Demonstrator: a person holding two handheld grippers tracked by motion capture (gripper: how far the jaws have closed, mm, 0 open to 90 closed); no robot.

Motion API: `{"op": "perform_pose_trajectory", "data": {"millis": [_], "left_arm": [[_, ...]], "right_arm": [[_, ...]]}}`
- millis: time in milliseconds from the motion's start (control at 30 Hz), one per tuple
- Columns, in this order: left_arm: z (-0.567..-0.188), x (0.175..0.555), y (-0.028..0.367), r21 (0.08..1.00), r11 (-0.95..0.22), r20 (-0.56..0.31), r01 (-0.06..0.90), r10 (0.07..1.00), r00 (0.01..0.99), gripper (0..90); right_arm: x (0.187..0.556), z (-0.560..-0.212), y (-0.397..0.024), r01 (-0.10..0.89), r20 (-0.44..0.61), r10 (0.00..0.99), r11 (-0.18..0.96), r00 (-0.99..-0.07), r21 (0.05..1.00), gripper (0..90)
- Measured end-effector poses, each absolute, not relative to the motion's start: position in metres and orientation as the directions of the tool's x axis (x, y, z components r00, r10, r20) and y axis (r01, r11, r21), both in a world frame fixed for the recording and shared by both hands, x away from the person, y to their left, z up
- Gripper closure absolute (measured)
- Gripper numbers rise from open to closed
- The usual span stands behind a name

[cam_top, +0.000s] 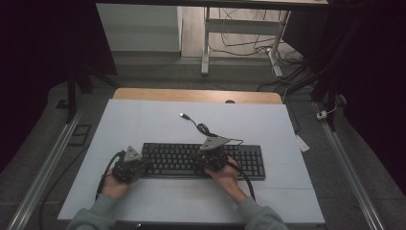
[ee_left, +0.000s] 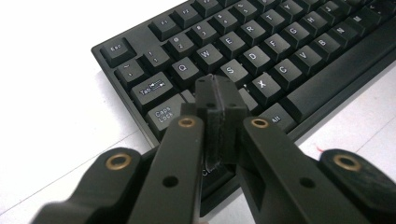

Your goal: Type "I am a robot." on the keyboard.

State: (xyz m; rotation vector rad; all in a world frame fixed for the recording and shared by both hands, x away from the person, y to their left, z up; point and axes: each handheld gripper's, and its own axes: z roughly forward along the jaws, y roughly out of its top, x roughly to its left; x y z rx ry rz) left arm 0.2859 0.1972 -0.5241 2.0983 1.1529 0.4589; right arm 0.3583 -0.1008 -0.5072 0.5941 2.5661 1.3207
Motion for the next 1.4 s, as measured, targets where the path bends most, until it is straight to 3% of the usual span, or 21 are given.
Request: {"op": "perform_pose_trajectory", "data": {"millis": [1400], "left_arm": [[-0.53,0.287,0.197,0.699,-0.383,-0.012,0.604,0.839,0.545,88.9]], "right_arm": [[0.375,-0.518,-0.083,0.295,-0.012,0.478,0.563,-0.878,0.772,88.9]]}}
